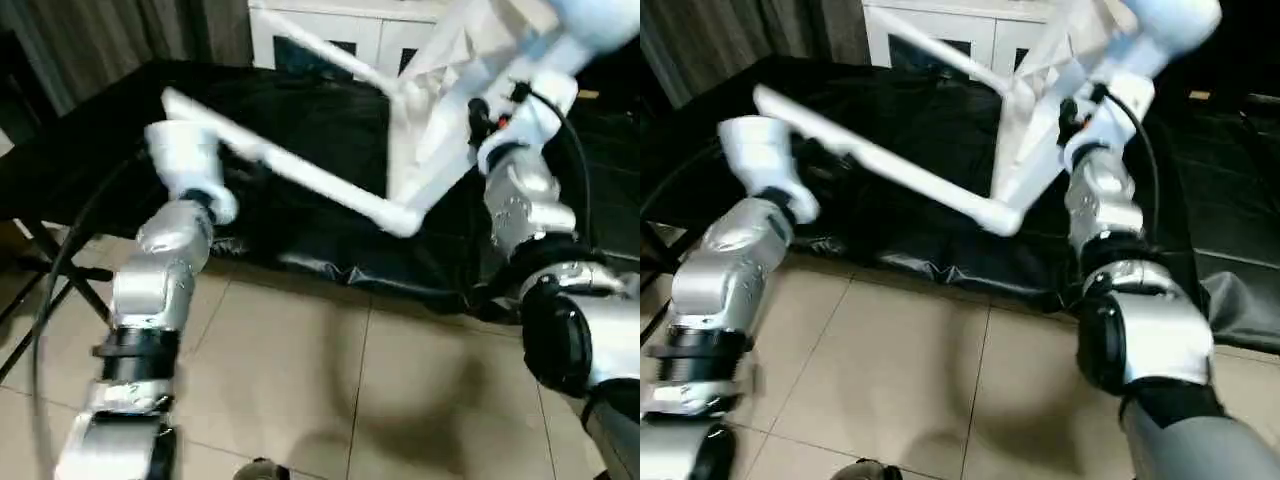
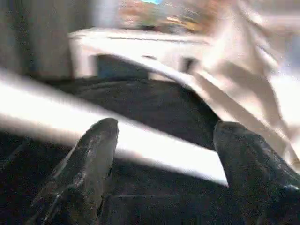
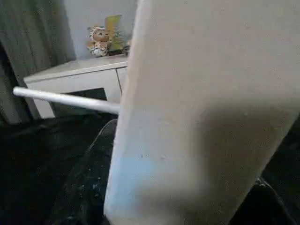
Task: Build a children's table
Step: Flip table
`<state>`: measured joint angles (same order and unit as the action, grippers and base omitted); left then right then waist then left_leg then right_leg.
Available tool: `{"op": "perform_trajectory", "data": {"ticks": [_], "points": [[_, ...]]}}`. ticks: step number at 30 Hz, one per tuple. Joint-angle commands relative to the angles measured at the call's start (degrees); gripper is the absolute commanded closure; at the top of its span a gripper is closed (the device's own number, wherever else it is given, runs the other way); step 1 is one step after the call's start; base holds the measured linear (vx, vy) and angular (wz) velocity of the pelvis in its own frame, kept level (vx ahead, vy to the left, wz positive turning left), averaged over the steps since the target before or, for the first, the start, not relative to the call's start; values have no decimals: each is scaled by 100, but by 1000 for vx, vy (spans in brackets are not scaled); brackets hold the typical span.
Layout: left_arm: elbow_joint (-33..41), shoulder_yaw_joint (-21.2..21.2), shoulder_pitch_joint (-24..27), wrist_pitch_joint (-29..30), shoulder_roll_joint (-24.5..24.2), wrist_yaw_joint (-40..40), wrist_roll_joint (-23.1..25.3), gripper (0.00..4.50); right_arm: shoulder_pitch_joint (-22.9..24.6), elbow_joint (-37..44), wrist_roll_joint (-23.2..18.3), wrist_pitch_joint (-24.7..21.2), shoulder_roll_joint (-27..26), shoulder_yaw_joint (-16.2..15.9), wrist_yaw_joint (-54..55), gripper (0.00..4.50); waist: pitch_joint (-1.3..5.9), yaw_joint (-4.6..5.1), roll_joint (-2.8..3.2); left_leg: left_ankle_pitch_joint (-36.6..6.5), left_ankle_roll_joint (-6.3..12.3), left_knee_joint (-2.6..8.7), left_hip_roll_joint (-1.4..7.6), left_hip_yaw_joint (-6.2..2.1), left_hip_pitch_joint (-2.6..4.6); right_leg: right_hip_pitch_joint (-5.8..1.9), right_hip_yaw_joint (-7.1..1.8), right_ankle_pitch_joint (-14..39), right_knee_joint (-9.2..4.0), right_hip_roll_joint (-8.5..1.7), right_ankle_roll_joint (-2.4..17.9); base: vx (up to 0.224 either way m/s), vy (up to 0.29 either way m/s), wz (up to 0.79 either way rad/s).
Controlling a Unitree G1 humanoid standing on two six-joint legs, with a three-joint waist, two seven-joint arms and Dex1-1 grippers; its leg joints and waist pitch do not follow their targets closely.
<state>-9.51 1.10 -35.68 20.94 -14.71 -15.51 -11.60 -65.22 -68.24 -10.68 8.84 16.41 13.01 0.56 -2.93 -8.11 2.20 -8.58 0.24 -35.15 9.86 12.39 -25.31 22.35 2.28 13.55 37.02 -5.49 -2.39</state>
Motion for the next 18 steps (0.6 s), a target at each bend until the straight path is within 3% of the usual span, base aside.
{"op": "perform_trajectory", "data": {"ticks": [1, 11, 18], "points": [[195, -263, 32, 31, -94, -268, 169, 86, -83, 92, 393, -46, 141, -258, 100, 249, 451, 76, -97, -1010, -104, 393, 311, -190, 337, -67, -139, 20, -370, -258, 1045, 0, 0, 0], [609, -644, -12, 122, -323, -628, 321, 86, -142, 125, 767, -124, 203, -537, 329, 262, 452, 97, -133, -1054, -204, 385, 297, -168, 351, -71, -149, -234, -340, -229, 1083, 0, 0, 0], [678, -825, -68, -148, -394, -903, 471, 86, -123, 34, 1041, -41, 30, -718, 570, 262, 455, 105, -126, -1114, -298, 393, 290, -176, 342, -81, -152, -222, -342, -236, 1012, 0, 0, 0]]}}
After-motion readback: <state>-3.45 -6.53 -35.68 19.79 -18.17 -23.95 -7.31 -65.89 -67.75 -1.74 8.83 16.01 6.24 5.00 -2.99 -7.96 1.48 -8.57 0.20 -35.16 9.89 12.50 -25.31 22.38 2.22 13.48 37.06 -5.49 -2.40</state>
